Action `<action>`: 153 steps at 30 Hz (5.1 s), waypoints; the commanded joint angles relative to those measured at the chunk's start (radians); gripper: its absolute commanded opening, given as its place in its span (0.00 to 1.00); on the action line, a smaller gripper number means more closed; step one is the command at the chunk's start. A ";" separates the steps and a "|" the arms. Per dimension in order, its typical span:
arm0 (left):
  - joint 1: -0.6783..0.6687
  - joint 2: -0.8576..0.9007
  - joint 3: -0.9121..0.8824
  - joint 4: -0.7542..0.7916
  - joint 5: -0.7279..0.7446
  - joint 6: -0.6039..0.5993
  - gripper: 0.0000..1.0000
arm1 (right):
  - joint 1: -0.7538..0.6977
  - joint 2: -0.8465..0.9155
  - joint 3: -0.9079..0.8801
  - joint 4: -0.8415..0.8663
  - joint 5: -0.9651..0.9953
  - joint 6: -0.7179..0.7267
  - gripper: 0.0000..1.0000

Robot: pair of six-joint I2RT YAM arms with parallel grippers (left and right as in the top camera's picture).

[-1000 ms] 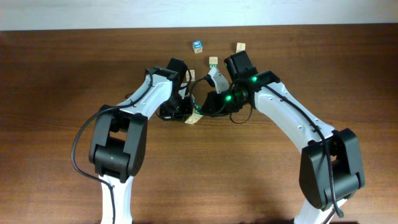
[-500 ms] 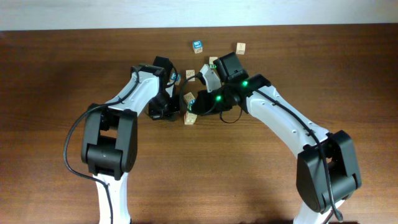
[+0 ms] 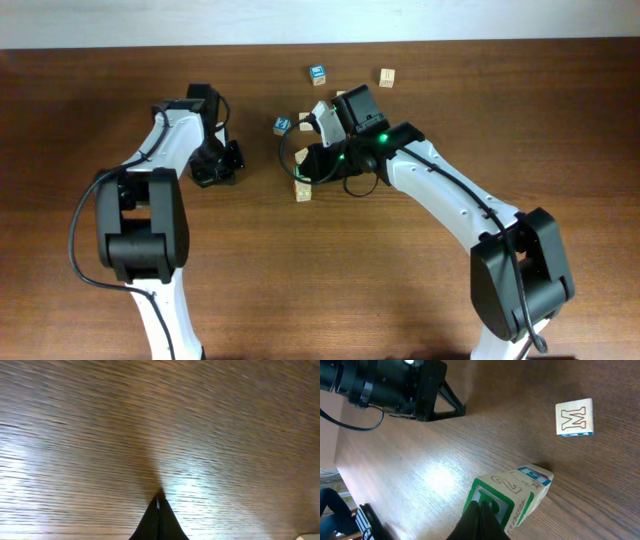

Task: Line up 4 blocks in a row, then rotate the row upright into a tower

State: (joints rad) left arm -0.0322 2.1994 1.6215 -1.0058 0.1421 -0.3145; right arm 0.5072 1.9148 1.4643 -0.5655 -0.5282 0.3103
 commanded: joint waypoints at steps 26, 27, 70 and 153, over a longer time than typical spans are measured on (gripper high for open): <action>0.014 0.007 -0.003 0.002 -0.110 -0.010 0.00 | 0.044 0.053 0.188 -0.132 0.008 -0.026 0.29; 0.014 0.007 -0.003 0.002 -0.113 -0.010 0.00 | 0.043 0.053 0.203 -0.139 0.008 -0.042 0.29; 0.013 -0.803 0.087 -0.141 -0.124 0.260 0.99 | -0.436 -0.763 0.218 -0.291 0.552 -0.426 0.98; 0.132 -2.194 -1.612 0.925 -0.199 0.526 0.99 | -0.462 -1.911 -1.459 0.489 0.494 -0.426 0.98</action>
State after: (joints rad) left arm 0.0933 0.0147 0.0147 -0.0795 -0.0635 0.1951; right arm 0.0490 0.0109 0.0147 -0.0769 -0.0280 -0.1120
